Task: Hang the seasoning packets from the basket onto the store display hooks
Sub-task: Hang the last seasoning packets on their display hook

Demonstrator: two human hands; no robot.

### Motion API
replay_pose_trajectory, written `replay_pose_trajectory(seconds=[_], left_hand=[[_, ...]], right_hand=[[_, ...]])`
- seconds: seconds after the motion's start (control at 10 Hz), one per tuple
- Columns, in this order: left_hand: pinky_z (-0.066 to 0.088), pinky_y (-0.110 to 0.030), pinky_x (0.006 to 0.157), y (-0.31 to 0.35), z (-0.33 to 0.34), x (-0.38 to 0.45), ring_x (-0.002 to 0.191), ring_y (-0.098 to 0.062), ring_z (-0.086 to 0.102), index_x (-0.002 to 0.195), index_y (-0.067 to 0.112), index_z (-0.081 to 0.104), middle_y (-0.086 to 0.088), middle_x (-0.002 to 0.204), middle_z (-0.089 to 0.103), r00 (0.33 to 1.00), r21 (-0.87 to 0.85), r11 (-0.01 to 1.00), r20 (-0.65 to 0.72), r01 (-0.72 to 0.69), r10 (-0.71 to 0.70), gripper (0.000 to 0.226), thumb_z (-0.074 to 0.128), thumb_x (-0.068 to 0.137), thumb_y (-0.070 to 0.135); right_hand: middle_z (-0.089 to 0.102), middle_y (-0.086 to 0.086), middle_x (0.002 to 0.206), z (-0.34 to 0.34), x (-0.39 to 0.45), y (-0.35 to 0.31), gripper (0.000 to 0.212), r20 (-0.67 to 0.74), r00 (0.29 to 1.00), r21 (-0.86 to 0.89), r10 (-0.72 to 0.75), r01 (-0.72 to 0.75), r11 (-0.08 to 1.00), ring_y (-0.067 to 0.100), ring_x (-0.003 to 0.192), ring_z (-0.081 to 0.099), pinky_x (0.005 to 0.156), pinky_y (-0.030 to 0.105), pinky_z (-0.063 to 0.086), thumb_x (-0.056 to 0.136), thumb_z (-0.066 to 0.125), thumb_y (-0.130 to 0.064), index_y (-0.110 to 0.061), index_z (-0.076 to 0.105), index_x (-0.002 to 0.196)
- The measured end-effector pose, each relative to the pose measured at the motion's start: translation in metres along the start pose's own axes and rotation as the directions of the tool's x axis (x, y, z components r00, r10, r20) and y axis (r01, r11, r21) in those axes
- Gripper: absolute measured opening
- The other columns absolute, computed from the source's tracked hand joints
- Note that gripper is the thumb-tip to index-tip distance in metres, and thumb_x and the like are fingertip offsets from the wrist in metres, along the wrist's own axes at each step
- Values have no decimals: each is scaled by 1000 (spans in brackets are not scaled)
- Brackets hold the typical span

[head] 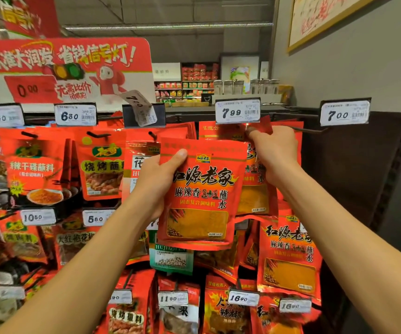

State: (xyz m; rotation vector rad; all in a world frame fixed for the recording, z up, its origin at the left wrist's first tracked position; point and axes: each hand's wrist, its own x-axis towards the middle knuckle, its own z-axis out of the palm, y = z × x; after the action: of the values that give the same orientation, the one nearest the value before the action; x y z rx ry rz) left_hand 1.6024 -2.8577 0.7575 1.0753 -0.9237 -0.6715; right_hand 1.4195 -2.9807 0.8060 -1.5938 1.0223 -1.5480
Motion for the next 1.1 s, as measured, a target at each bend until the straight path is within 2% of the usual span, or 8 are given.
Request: replay_pose_trajectory(seconds=[0.2, 0.3, 0.5, 0.6, 0.7, 0.8, 0.9, 1.1], left_hand=[[61, -33, 60, -2, 1, 2, 86, -24, 77, 102, 20, 73, -8, 97, 79, 1000, -13, 1000, 6, -6, 6, 18, 68, 94, 35], [60, -34, 63, -5, 3, 3, 85, -23, 77, 99, 20, 73, -7, 96, 79, 1000, -4, 1000, -12, 7, -7, 16, 68, 94, 35], [60, -33, 61, -7, 6, 4, 85, -23, 77, 100, 19, 73, -7, 95, 79, 1000, -1, 1000, -3, 16, -16, 18, 69, 94, 35], [60, -36, 67, -7, 4, 2, 86, -24, 77, 103, 17, 72, -8, 96, 79, 1000, 1, 1000, -6, 16, -16, 21, 68, 94, 35], [60, -38, 70, -5, 2, 0, 89, -27, 77, 109, 15, 72, -9, 98, 79, 1000, -3, 1000, -6, 18, -18, 25, 68, 94, 35], [60, -40, 73, -5, -1, -2, 89, -27, 77, 109, 14, 71, -10, 98, 79, 1000, -12, 1000, -10, 22, -23, 25, 68, 94, 34], [60, -37, 69, -5, -3, -2, 87, -26, 77, 103, 17, 72, -9, 96, 79, 1000, -26, 999, -13, 24, -25, 19, 68, 94, 34], [59, -38, 71, -5, -7, -3, 86, -25, 77, 103, 18, 72, -8, 95, 79, 1000, -28, 999, -16, 26, -27, 20, 69, 94, 35]], right_hand=[[78, 7, 81, -3, 2, 7, 25, 84, 996, 48, 35, -39, 998, 33, 84, 75, 78, 59, 58, 69, 84, -37, -14, 76, 75], [76, 6, 75, -1, 2, 5, 29, 17, 998, -63, -55, 56, 996, 28, 76, 72, 75, 55, 57, 71, 83, -39, -12, 72, 68], [74, 5, 74, -2, 5, 1, 34, -11, 989, -210, -150, 145, 967, 30, 79, 70, 71, 45, 55, 77, 81, -42, -9, 74, 74], [73, 5, 78, 1, 2, 2, 34, -17, 975, -279, -223, 210, 937, 28, 79, 66, 62, 35, 39, 82, 77, -43, -11, 72, 76], [73, 4, 79, 1, -1, 1, 32, -7, 970, -319, -243, 228, 920, 26, 76, 64, 62, 31, 34, 82, 76, -44, -13, 71, 77], [70, 3, 70, 0, -2, 0, 35, 11, 983, -294, -184, 179, 939, 28, 75, 67, 60, 33, 39, 79, 78, -43, -11, 69, 69], [72, 1, 75, 1, -2, -1, 32, 26, 985, -318, -172, 171, 932, 25, 78, 67, 65, 36, 49, 77, 78, -46, -14, 73, 76], [74, 4, 84, 5, 2, -6, 30, 29, 993, -351, -113, 116, 929, 28, 84, 68, 73, 40, 56, 76, 78, -43, -14, 76, 82]])
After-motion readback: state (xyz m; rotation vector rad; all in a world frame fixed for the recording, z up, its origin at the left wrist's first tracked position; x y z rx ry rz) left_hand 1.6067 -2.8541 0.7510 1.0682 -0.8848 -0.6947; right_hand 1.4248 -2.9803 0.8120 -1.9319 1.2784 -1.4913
